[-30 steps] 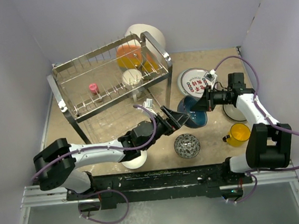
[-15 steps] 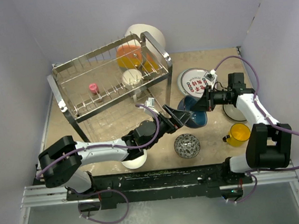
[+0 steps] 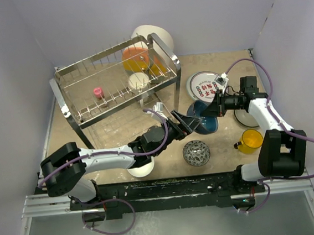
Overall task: Load the mixed dishes into the dish rack
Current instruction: Pick up the bowl from the center of the board.
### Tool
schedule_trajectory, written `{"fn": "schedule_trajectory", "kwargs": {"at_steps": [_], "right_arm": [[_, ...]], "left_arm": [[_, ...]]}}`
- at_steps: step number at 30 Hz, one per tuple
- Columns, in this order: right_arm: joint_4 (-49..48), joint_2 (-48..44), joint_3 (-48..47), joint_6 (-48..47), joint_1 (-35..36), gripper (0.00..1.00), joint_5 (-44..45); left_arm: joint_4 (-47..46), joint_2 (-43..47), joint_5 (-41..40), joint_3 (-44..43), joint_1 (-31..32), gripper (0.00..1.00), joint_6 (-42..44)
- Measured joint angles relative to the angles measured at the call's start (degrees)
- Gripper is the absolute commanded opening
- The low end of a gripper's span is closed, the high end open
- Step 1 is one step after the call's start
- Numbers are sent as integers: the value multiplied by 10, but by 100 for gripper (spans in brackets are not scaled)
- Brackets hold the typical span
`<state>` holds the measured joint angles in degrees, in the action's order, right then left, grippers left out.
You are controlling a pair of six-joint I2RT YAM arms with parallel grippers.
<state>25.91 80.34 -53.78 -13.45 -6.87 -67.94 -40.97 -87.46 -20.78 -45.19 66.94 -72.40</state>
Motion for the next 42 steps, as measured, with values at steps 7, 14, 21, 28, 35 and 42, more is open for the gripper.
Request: {"fn": "schedule_trajectory", "kwargs": {"at_steps": [7, 14, 21, 28, 35, 42], "right_arm": [[4, -1, 0, -7, -3, 0, 6], [5, -1, 0, -13, -3, 0, 12], [4, -1, 0, -16, -3, 0, 14], [3, -1, 0, -16, -3, 22, 13], [12, -1, 0, -20, -3, 44, 4], [21, -1, 0, -36, -3, 49, 0]], "left_arm": [[51, -2, -1, -26, 0, 96, 0], [55, -7, -2, -29, 0, 83, 2], [55, -8, -4, -29, 0, 53, 7], [52, -8, -4, -29, 0, 24, 16], [49, -8, 1, -17, 0, 20, 43], [47, -8, 7, 8, 0, 16, 64]]}}
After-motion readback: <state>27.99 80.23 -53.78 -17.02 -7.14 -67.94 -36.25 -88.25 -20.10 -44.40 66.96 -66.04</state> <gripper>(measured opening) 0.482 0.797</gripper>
